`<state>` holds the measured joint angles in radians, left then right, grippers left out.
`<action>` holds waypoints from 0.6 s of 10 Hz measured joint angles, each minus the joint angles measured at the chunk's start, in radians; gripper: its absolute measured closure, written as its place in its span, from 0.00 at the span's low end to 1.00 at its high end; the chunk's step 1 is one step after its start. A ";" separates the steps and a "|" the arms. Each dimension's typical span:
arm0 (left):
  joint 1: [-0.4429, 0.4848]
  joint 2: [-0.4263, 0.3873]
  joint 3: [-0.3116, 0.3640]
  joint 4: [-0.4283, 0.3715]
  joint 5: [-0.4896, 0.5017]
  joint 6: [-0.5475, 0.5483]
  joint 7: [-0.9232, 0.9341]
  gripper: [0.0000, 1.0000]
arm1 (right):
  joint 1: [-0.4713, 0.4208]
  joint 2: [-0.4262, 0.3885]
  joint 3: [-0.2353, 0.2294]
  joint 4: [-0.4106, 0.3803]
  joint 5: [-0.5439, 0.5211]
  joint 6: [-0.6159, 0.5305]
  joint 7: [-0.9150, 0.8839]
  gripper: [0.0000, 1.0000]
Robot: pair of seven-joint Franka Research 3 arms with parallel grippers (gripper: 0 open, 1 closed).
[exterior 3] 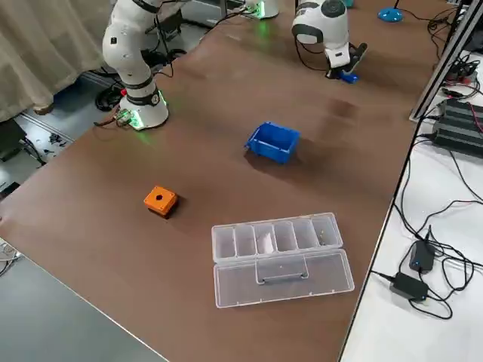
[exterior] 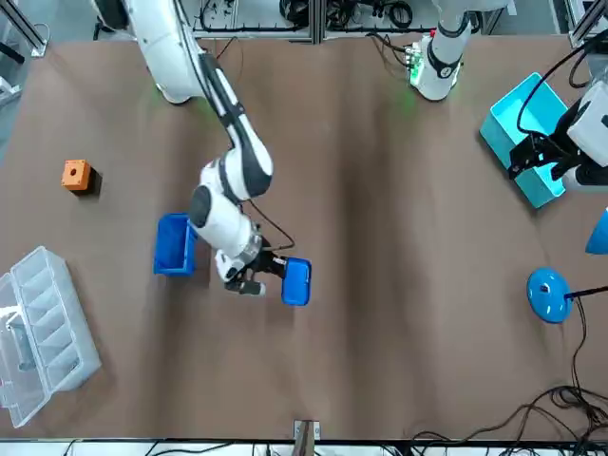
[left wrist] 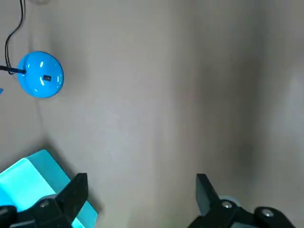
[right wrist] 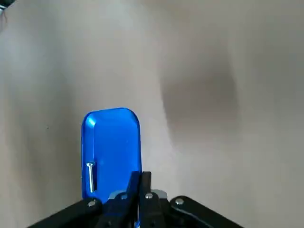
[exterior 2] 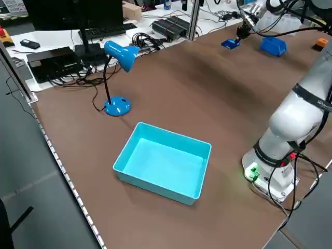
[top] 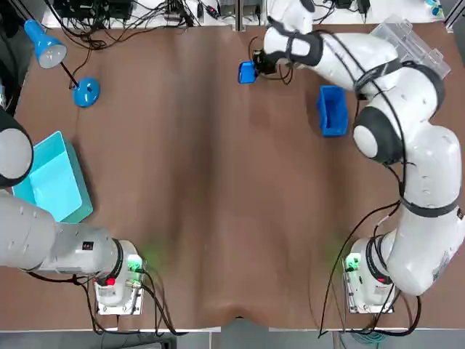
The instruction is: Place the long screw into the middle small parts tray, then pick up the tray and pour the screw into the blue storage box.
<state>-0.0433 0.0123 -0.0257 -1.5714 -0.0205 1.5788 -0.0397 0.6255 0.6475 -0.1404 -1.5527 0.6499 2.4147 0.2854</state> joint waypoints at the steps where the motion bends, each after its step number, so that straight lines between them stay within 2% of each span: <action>1: 0.000 0.002 0.000 0.000 0.000 0.000 0.000 0.00 | -0.039 -0.040 -0.002 -0.028 0.000 -0.030 -0.040 0.97; 3: 0.000 0.003 0.000 0.000 0.000 0.000 0.000 0.00 | -0.132 -0.116 -0.004 -0.082 0.000 -0.122 -0.166 0.97; 6: 0.000 0.004 0.000 0.000 0.000 0.000 0.000 0.00 | -0.328 -0.191 -0.010 -0.100 0.001 -0.346 -0.428 0.97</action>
<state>-0.0432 0.0159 -0.0256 -1.5711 -0.0206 1.5788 -0.0397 0.2973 0.4562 -0.1502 -1.6528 0.6510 2.0682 -0.1424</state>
